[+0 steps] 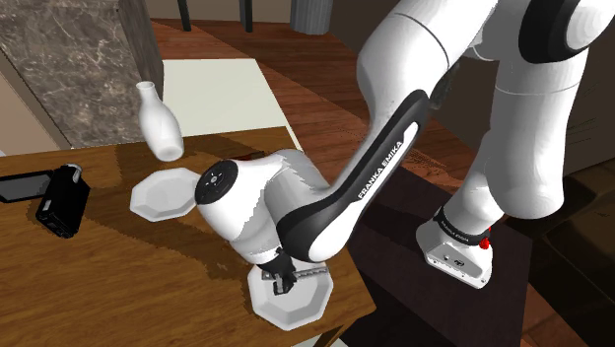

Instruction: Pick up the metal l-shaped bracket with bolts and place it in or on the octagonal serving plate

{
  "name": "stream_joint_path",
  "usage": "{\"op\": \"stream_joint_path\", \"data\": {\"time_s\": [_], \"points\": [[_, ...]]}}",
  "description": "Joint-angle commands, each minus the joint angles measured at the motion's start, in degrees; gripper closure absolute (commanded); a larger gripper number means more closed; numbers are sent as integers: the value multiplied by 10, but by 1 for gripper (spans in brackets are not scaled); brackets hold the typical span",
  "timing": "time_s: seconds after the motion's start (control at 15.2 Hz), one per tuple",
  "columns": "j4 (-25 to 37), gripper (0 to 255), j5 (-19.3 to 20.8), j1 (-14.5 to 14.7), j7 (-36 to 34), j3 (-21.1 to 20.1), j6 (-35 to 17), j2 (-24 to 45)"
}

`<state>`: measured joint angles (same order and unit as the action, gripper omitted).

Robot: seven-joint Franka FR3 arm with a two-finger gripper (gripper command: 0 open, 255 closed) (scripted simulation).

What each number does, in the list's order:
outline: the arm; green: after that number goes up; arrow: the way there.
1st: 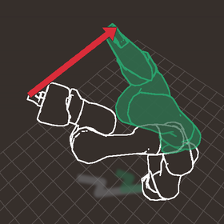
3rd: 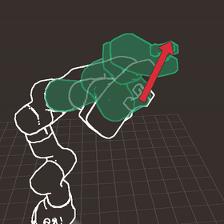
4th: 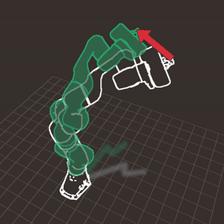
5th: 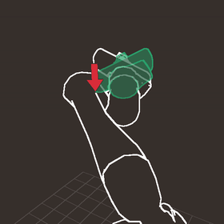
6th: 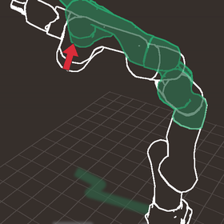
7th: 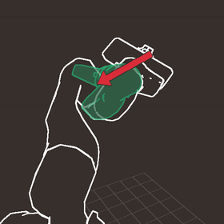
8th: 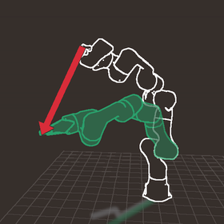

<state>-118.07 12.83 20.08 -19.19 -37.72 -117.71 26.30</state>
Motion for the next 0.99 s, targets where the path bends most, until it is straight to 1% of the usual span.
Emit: {"op": "stream_joint_path", "data": {"time_s": [0.0,0.26,0.73,0.79,0.92], "points": [[0,255,8,5,-5,5,-10,12],[0,255,22,13,-13,16,-29,34],[0,255,22,13,-13,16,-29,34],[0,0,22,13,-13,16,-29,34],[0,0,22,13,-13,16,-29,34]]}}
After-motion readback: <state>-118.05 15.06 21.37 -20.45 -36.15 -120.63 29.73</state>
